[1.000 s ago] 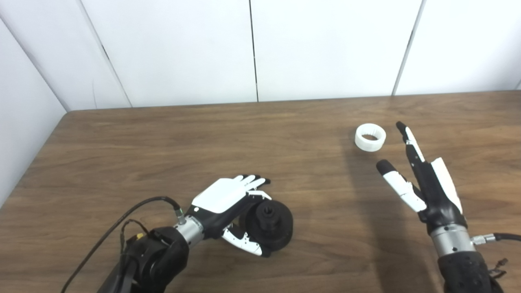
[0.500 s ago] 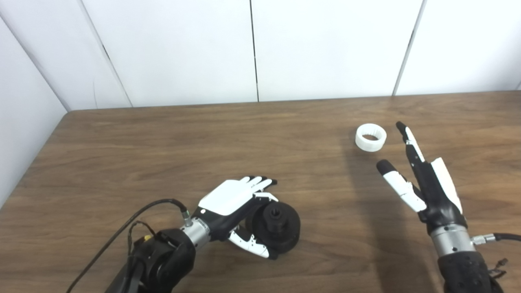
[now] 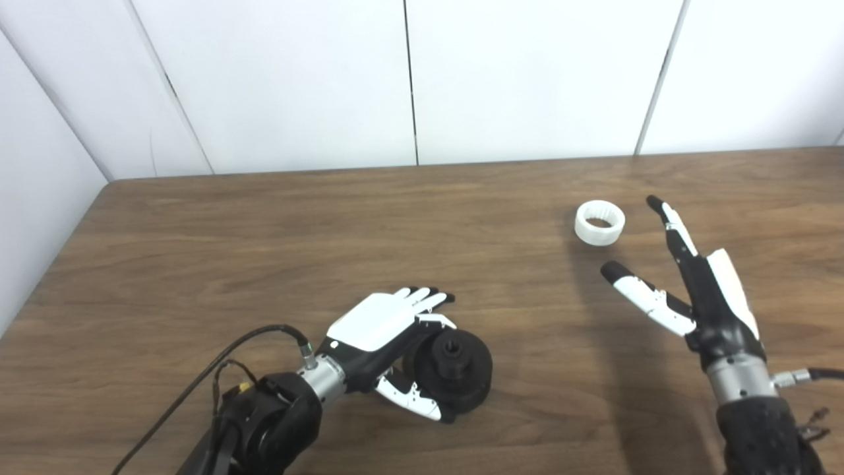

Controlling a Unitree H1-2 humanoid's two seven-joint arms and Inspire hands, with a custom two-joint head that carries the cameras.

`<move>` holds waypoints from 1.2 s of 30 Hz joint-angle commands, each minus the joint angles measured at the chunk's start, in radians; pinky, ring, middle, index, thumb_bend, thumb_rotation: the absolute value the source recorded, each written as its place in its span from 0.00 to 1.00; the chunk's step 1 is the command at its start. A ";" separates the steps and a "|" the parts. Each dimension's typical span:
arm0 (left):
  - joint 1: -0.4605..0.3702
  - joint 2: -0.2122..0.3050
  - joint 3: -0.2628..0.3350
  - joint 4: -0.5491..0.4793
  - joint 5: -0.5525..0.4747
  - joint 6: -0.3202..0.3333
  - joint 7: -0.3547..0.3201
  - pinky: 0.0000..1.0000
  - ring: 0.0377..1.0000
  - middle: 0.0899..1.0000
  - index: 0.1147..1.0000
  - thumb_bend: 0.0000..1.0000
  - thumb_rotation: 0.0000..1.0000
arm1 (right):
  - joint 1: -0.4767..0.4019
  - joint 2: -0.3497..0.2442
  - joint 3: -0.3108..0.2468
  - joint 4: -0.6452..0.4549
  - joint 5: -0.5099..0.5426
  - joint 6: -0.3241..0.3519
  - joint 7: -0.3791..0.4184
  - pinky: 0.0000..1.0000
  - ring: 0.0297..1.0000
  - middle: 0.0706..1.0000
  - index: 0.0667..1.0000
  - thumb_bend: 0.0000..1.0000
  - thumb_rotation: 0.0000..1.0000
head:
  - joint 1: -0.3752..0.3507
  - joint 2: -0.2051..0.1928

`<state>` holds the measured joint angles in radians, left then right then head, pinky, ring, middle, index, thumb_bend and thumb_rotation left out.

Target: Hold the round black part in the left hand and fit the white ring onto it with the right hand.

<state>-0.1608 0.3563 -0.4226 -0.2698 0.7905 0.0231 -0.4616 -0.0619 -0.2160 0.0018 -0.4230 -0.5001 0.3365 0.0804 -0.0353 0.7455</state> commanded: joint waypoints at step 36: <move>-0.024 0.003 -0.006 0.038 0.003 -0.060 0.030 1.00 1.00 0.98 0.69 0.88 0.56 | -0.409 -0.219 0.129 0.527 -0.067 0.000 0.050 1.00 1.00 0.99 0.82 0.89 0.46 | 0.006 -0.029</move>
<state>-0.1663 0.3538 -0.4245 -0.2404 0.7867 -0.0186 -0.4326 -0.4088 -0.4075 0.1323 0.1167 -0.5577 0.3557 0.1370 -0.0276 0.7148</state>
